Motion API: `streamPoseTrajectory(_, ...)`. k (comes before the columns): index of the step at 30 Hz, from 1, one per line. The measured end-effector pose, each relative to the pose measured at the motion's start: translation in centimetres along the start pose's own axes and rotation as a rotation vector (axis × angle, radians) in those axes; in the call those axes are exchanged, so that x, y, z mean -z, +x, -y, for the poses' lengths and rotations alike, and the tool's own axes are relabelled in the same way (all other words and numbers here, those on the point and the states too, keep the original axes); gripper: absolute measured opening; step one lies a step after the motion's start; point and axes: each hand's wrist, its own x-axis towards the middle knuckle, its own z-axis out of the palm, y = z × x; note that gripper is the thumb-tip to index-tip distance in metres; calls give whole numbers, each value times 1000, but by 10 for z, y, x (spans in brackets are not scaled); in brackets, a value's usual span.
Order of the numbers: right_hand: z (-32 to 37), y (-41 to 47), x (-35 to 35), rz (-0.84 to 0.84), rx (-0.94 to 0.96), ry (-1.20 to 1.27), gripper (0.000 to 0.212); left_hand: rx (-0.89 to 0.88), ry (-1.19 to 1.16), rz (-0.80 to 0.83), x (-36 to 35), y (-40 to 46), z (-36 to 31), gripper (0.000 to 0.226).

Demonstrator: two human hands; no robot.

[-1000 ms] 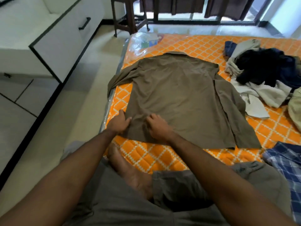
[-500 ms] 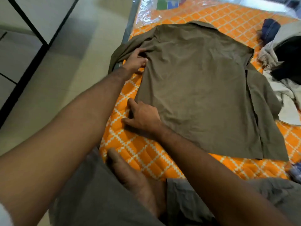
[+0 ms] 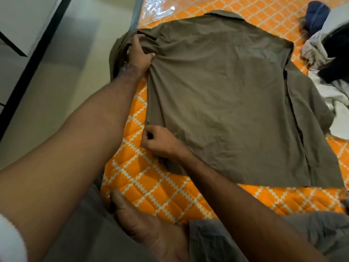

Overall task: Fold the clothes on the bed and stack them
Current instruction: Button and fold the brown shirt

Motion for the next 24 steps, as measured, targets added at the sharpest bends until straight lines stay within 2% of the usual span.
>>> streamPoseTrajectory(3,1,-4,-4,-145,-65,145,26,28,-104,78,3,-4,6,61)
streamPoseTrajectory(5,5,-4,-10,-271,-80,151,35,-11,-122,185,8,-9,14,65)
streamPoseTrajectory(7,8,-5,-13,-326,-104,141,40,-69,-96,248,12,-12,20,68)
streamPoseTrajectory(10,14,-8,-12,-255,-145,104,48,-121,-52,133,12,-17,21,59)
streamPoseTrajectory(13,13,-9,-10,-119,-127,-56,38,-146,-69,-75,4,-23,15,48)
streamPoseTrajectory(15,12,-11,-10,-78,-87,-167,30,-117,-102,-139,0,-24,14,45)
streamPoseTrajectory(19,6,-8,-11,-77,-73,-213,21,-62,-250,-65,3,-20,24,34)
streamPoseTrajectory(24,3,-2,-6,-89,-92,-142,18,-120,-244,64,8,-25,26,52)
